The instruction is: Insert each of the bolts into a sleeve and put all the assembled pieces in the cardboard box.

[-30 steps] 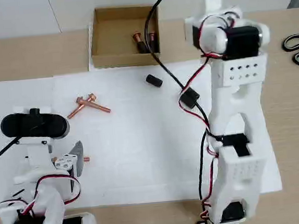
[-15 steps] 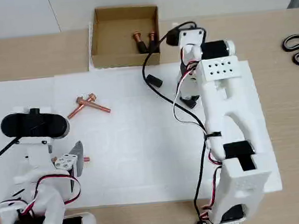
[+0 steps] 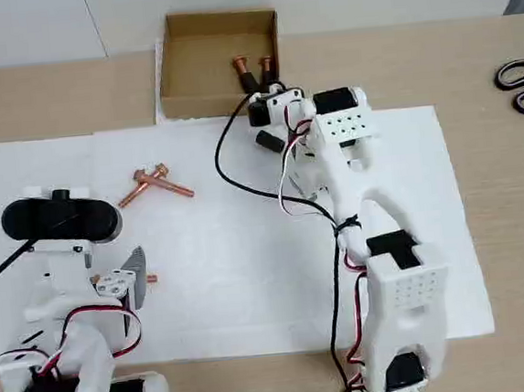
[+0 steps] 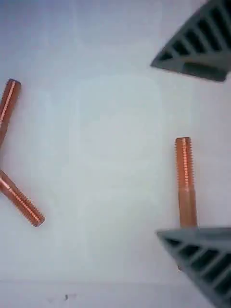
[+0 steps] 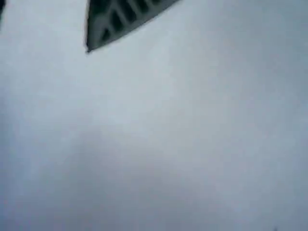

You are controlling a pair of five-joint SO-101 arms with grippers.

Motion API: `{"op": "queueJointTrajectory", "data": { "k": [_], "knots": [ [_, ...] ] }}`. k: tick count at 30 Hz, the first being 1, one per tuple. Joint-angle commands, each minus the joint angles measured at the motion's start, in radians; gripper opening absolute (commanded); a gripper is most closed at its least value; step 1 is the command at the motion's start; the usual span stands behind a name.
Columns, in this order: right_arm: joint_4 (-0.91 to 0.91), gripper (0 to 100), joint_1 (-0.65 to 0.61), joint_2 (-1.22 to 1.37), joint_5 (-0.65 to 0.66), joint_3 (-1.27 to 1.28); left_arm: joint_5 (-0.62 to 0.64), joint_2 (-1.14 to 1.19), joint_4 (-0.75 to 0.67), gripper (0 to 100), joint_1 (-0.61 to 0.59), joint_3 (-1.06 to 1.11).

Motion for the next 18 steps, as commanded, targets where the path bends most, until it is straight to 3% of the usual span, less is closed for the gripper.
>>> {"op": "queueJointTrajectory", "data": {
  "k": [1,18],
  "knots": [
    [-0.013,10.0,-0.002,-0.007,0.026,-0.011,0.008,-0.003,0.0,20,-0.003,-0.008],
    [-0.001,11.3,0.039,0.002,0.052,-0.187,0.008,-0.003,0.0,20,-0.003,-0.008]
  ]
}}
